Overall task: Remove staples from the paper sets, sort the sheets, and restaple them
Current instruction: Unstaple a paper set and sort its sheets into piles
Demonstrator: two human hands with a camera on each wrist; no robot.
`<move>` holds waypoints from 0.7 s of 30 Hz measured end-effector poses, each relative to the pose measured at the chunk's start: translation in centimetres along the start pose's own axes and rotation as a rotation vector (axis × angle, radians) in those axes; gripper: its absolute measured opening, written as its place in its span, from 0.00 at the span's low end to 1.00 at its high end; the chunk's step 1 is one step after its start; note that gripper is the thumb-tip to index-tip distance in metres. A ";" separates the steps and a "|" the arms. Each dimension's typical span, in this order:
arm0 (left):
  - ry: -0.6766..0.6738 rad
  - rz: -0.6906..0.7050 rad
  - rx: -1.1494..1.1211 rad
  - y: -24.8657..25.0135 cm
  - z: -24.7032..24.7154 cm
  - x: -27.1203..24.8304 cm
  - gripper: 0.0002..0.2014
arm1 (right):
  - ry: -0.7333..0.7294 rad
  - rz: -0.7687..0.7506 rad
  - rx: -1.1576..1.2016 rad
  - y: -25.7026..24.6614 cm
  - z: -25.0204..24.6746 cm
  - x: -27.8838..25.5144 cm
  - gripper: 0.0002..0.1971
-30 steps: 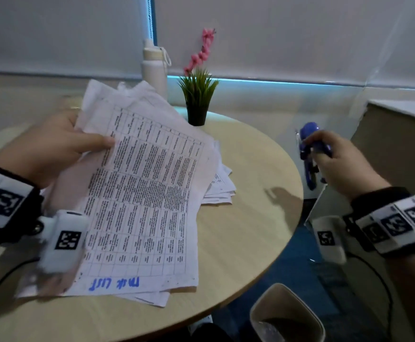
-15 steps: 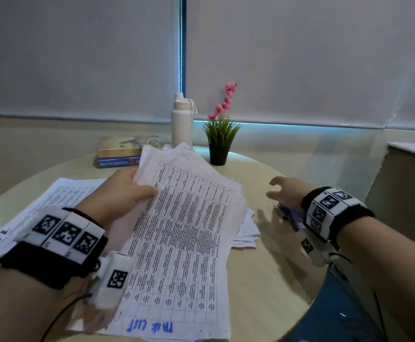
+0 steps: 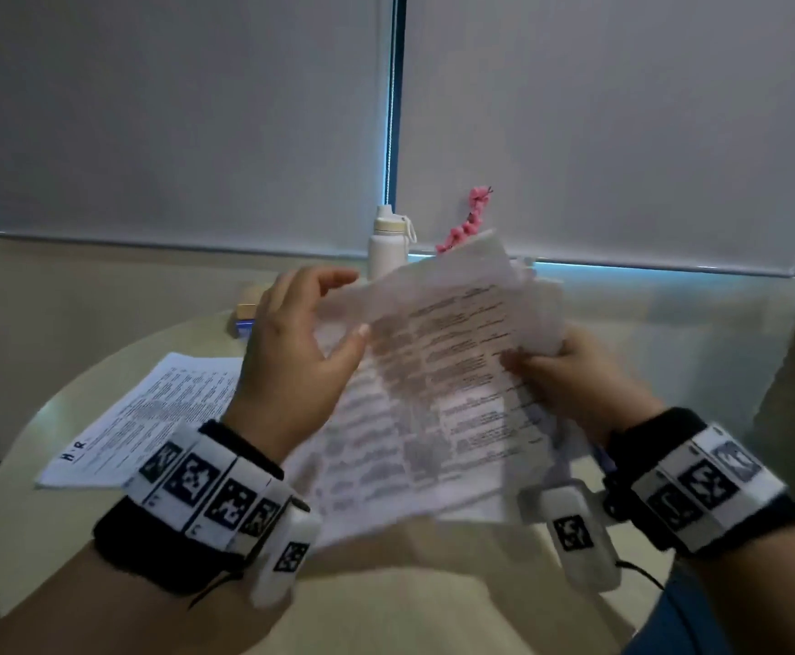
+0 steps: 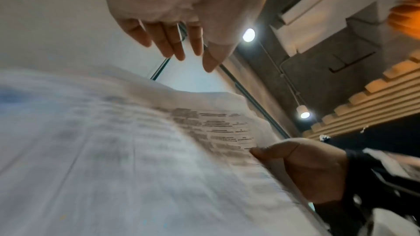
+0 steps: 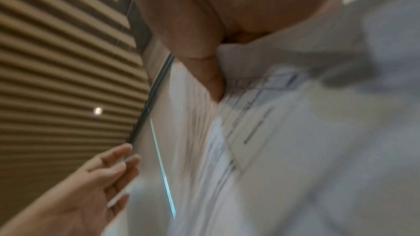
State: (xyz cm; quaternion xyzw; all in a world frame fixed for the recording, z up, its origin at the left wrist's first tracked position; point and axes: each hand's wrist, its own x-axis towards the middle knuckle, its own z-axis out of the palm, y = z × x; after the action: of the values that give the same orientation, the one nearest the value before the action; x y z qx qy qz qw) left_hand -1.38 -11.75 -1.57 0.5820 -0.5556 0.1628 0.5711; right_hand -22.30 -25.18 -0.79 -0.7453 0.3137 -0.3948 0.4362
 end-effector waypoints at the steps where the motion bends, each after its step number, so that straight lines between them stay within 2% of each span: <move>1: 0.038 0.018 -0.027 0.1 -0.2 -0.4 0.17 | 0.097 0.003 0.165 0.2 0.1 -0.9 0.08; 2: 0.020 -0.005 -0.069 0.2 -0.2 -0.7 0.15 | 0.176 -0.008 0.303 0.6 0.1 -1.7 0.08; 4: -0.125 -0.212 -0.179 0.3 0.5 -1.3 0.13 | 0.316 -0.009 0.455 1.1 0.3 -3.3 0.06; 5: -0.217 -0.376 -0.271 0.1 1.0 -1.4 0.16 | 0.375 0.013 0.487 1.3 0.6 -4.1 0.10; 7: -0.327 -0.675 -0.519 0.1 2.0 -1.4 0.32 | 0.435 0.053 0.542 2.7 1.3 -5.0 0.21; 8: -0.339 -0.771 -0.659 0.2 2.3 -1.4 0.37 | 0.438 0.075 0.551 3.1 1.8 -5.4 0.26; 9: -0.328 -0.814 -0.795 0.4 2.5 -1.2 0.38 | 0.430 0.086 0.566 3.3 2.4 -5.8 0.28; 10: -0.291 -0.816 -0.920 0.7 2.6 -1.0 0.34 | 0.392 0.060 0.624 3.7 2.9 -6.1 0.26; 12: -0.119 -0.760 -1.055 1.4 2.6 -0.5 0.20 | 0.259 0.029 0.782 4.1 3.8 -6.5 0.22; 14: 0.057 -0.660 -1.001 1.6 2.1 -0.1 0.16 | 0.162 -0.015 0.804 4.7 3.7 -7.3 0.24; 15: 0.091 -0.610 -0.941 1.2 1.7 0.1 0.15 | 0.184 -0.041 0.753 5.0 2.9 -7.4 0.26; 17: 0.076 -0.533 -0.838 0.8 0.6 0.2 0.13 | 0.163 -0.046 0.718 5.1 0.5 -7.4 0.33; 19: 0.001 -0.511 -0.746 0.6 -0.6 0.3 0.11 | 0.136 -0.045 0.758 4.6 -2.0 -6.8 0.30; 21: -0.075 -0.513 -0.697 0.8 -1.1 0.5 0.10 | 0.073 -0.055 0.623 3.4 -3.2 -5.7 0.28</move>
State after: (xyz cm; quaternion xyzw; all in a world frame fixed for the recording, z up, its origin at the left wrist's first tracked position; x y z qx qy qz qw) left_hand -1.36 -10.83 -0.50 0.4789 -0.4352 -0.2028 0.7349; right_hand -28.26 -23.33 -4.67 -0.5694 0.1727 -0.5101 0.6211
